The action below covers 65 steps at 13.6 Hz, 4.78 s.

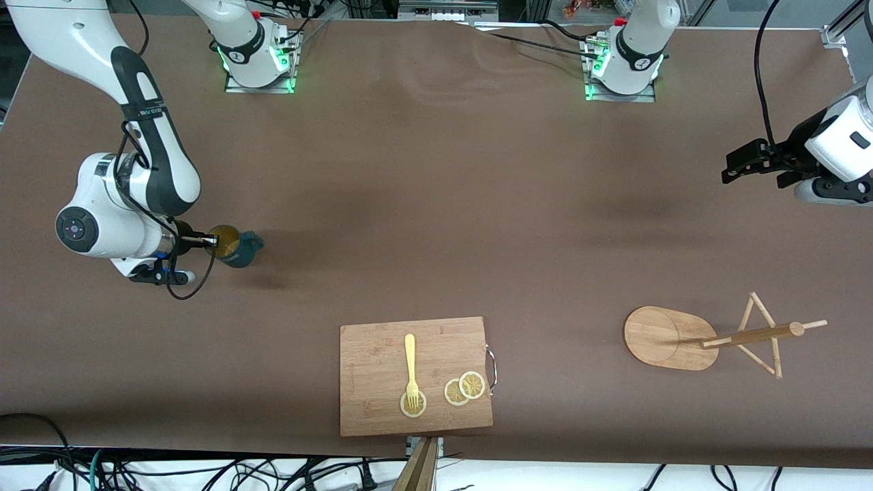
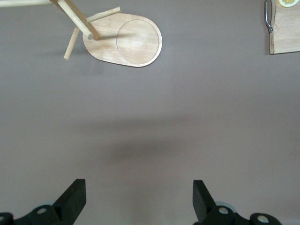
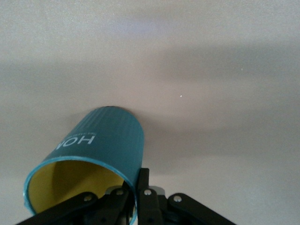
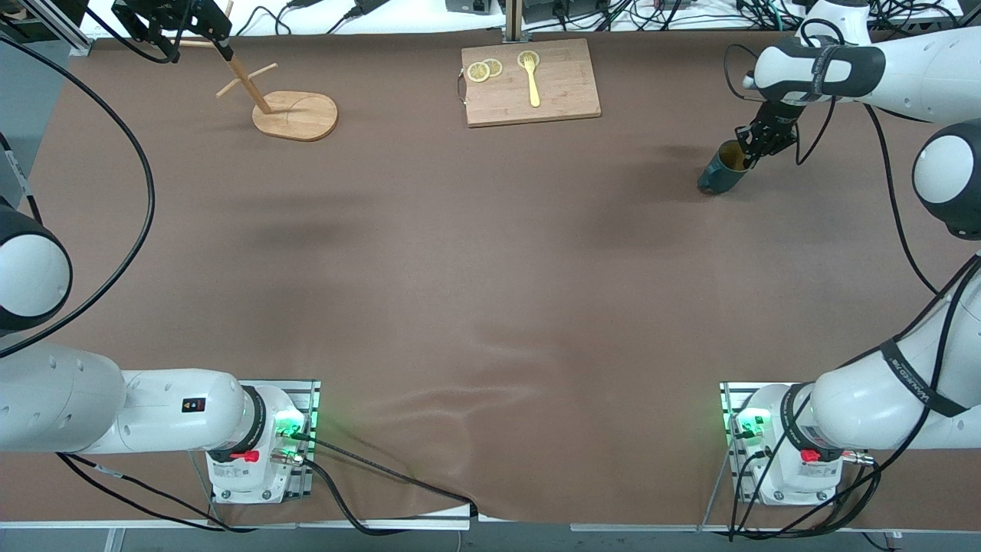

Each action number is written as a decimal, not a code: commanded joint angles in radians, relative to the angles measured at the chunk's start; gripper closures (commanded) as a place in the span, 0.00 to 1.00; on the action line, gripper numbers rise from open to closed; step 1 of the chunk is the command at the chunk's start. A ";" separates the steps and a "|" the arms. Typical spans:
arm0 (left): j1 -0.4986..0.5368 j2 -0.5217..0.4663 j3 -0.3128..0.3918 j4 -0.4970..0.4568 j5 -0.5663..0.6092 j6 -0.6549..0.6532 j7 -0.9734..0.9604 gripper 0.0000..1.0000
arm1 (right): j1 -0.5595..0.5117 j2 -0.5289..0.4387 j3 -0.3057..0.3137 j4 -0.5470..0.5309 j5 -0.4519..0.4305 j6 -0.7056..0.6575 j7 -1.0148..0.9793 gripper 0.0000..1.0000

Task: Pass cup and hang on rack
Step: 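Carry the teal mug with the right gripper to the table's middle, then set the mug down, open the right gripper and withdraw it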

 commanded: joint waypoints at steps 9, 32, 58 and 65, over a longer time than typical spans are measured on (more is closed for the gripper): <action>0.007 0.004 -0.001 0.016 -0.002 -0.016 0.011 0.00 | 0.205 -0.015 0.019 0.148 0.133 -0.013 0.314 1.00; 0.064 0.096 -0.001 0.139 -0.003 -0.020 0.007 0.00 | 0.826 0.380 0.170 0.622 0.132 0.261 1.286 1.00; 0.069 0.093 -0.090 0.176 0.047 -0.149 0.016 0.00 | 0.504 0.255 0.221 0.838 0.135 -0.435 0.769 0.00; 0.047 0.168 -0.131 0.176 0.058 -0.158 0.019 0.00 | 0.349 0.131 0.190 0.837 -0.068 -0.595 0.401 0.00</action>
